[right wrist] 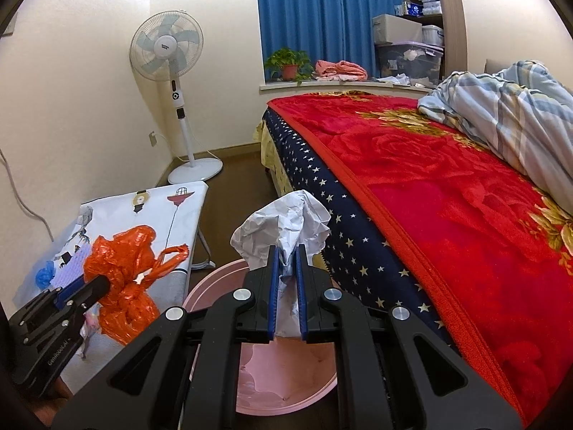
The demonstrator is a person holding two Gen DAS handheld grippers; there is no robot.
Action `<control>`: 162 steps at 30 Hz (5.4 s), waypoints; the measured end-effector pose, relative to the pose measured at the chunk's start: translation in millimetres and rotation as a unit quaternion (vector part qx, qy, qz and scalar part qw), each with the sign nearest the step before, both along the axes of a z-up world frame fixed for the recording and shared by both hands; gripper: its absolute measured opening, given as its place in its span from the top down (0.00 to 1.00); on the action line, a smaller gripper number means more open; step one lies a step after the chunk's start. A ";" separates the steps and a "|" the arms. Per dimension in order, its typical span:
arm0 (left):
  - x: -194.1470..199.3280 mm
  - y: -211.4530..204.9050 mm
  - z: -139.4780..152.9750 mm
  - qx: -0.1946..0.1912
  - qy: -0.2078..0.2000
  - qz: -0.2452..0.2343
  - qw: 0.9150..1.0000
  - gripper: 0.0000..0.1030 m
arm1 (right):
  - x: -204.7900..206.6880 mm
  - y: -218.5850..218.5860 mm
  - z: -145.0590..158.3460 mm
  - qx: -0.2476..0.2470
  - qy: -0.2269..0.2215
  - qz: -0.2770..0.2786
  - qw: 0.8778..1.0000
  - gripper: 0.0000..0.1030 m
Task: Collect trash
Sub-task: 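Carry both held items over the pink bin and open both tools to drop them, then grasp white napkin with right tool while left tool grasps lavender mesh sleeve, then carry the napkin and mesh sleeve over the pink bin and release both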
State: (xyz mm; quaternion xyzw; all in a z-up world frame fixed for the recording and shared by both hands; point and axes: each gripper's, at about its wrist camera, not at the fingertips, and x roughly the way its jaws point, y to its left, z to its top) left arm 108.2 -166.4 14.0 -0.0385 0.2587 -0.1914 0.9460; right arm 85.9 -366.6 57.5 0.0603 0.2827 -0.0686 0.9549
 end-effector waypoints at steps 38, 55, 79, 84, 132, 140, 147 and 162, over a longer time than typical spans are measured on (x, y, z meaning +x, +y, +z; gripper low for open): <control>-3.2 34.9 0.8 0.001 -0.005 0.026 1.000 0.65 | 3.5 11.4 -4.1 0.007 -0.001 0.020 1.000 0.51; -15.1 153.3 -1.3 0.005 -0.008 0.170 0.985 0.73 | 25.4 127.5 -35.6 0.038 0.012 0.154 0.987 0.67; -34.8 237.9 -22.7 -0.016 0.024 0.288 0.957 0.73 | 41.4 267.9 -111.6 0.067 0.103 0.306 0.944 0.63; -21.9 237.2 -25.6 -0.020 0.026 0.285 0.958 0.73 | 47.0 270.5 -125.2 0.076 0.121 0.317 0.938 0.79; 26.6 221.7 -32.5 -0.069 0.038 0.222 0.972 0.90 | 51.6 207.6 -68.0 0.058 0.040 0.249 0.966 0.96; -1.7 210.5 -9.3 -0.050 0.014 0.204 0.978 0.90 | 30.7 189.3 -43.6 0.046 0.014 0.230 0.972 0.96; -19.8 202.7 6.5 -0.049 -0.002 0.187 0.981 0.90 | 13.8 167.7 -21.4 0.034 0.000 0.209 0.977 0.96; -38.2 152.9 26.8 -0.043 -0.021 0.128 0.991 0.90 | -17.2 87.9 39.3 0.020 -0.020 0.156 0.987 0.96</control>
